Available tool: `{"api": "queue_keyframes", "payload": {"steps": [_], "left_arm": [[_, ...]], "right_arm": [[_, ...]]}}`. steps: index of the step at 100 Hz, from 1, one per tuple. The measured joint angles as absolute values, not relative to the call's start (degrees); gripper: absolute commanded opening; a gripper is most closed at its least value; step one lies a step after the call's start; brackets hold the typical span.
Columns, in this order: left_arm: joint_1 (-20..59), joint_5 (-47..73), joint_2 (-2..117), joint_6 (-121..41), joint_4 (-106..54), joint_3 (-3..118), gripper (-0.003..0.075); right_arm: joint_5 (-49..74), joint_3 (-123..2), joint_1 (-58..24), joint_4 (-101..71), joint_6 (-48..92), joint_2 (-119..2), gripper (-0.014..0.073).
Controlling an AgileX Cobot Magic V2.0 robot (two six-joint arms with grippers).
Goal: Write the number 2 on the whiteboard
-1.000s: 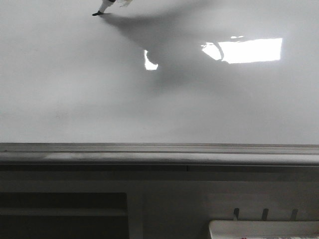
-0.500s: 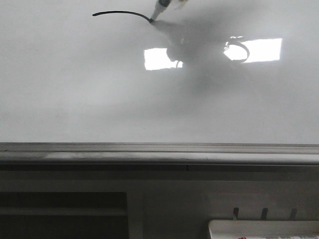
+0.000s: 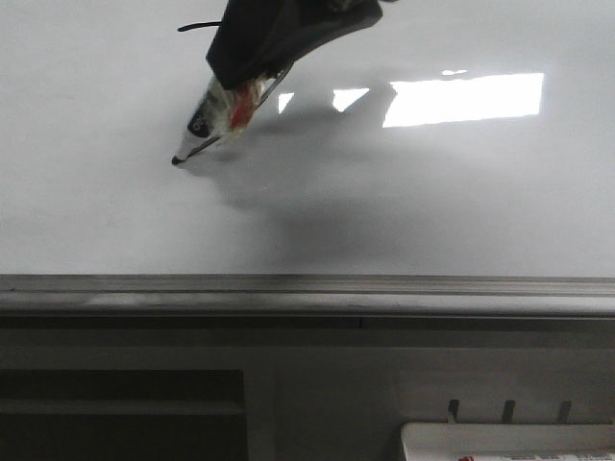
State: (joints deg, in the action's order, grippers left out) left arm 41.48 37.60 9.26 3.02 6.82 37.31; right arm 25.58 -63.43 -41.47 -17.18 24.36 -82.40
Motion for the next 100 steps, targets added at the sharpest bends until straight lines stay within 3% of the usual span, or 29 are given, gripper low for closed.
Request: {"api": "queue_keyframes", "payload": {"steps": [30, 72, 100], "left_arm": [[41.48, 37.6, 9.26, 3.02, 6.82, 37.31, -0.002], [41.48, 37.6, 9.26, 3.06, 6.82, 37.31, -0.002], [41.48, 37.6, 9.26, 3.15, 6.82, 37.31, -0.002]], "right_arm": [[26.71, -63.43, -40.05, -18.99, 23.97, -82.08, -0.0059], [43.43, -59.9, -27.22, -15.17, 22.63, -70.52, -0.006], [43.67, -54.06, -23.14, -11.34, 20.34, -63.41, -0.006]]}}
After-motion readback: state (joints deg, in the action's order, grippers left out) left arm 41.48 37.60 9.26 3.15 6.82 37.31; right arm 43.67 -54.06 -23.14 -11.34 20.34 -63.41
